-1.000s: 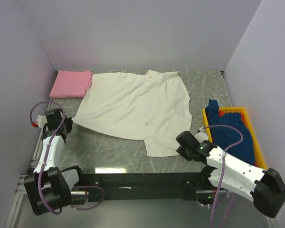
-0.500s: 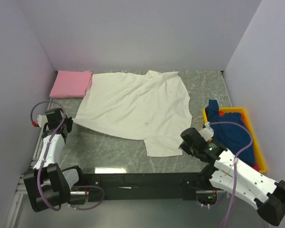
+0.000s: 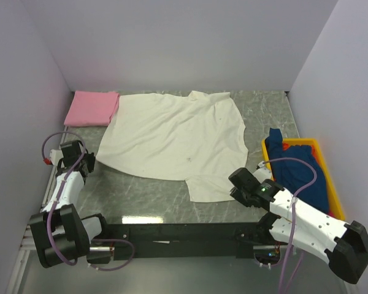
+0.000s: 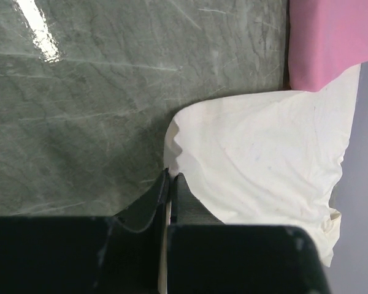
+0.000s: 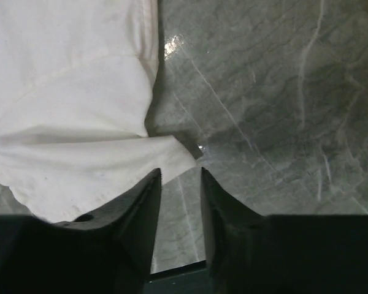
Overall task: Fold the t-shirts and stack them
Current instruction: Flatten the tshirt out, then fold the tshirt
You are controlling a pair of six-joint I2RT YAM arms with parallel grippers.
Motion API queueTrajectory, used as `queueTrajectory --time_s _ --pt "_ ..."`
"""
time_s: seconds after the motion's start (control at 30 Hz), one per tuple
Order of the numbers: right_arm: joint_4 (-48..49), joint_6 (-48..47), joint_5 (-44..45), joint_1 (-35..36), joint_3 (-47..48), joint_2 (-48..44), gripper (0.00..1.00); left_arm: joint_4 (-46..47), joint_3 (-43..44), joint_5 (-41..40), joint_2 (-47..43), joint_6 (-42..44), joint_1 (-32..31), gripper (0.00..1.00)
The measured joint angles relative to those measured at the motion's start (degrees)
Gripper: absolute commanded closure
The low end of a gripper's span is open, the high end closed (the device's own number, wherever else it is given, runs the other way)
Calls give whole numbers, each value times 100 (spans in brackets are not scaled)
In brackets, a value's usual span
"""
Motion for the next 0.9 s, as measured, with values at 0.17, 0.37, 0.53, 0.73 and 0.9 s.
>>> queueTrajectory --time_s 0.17,0.37,0.53,0.73,0.9 --pt "260 -4 -37 0 -17 280 53 15 0 20 0 2 0 99" --pt "590 -9 -46 0 -72 778 52 37 0 35 0 2 0 99" --pt "750 -48 -46 0 -70 1147 54 37 0 42 0 2 0 99" --pt "846 -103 -33 0 -61 1193 66 39 0 42 0 2 0 99" --pt "876 -184 -11 0 -42 1311 78 39 0 42 0 2 0 99"
